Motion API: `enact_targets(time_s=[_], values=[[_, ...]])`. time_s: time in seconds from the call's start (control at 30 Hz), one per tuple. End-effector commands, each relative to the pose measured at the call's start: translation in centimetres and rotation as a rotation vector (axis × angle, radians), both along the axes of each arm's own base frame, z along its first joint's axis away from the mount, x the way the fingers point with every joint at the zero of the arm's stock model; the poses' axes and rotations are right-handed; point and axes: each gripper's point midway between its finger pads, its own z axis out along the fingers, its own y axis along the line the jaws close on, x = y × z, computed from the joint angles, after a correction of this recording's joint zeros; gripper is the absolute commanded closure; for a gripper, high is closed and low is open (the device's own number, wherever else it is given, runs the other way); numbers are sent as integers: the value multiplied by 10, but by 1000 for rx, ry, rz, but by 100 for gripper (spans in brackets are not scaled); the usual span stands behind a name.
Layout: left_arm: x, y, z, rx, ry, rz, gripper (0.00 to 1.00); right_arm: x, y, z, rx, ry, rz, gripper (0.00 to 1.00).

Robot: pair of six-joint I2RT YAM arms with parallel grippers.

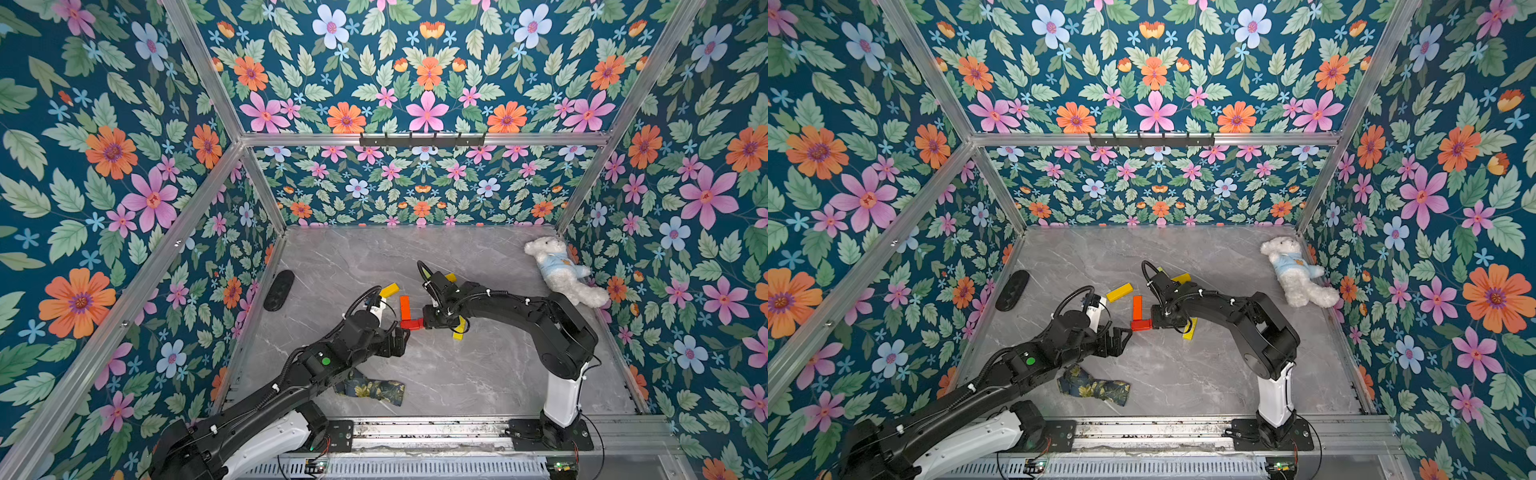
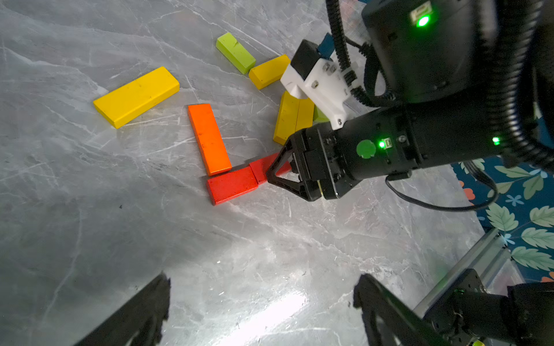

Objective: Assemble the letter h with building blocks
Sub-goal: Assemble the building block at the center of the board.

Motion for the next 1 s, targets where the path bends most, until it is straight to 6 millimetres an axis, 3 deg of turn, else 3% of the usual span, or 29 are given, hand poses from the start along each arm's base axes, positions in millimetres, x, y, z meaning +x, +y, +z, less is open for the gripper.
enact_targets(time_s=[0.0, 0.1, 0.5, 0.97], values=[[2, -2, 6, -12, -15, -1, 0, 3, -2, 13, -7, -26, -10, 42], [2, -2, 8, -19, -19, -1, 1, 9, 1, 21, 5, -54, -4, 42], [1, -1, 9, -21, -16, 2, 1, 46, 5, 5, -43, -46, -22, 47], [2, -2, 8, -12, -15, 0, 1, 36, 11, -9, -12, 12, 16, 48]])
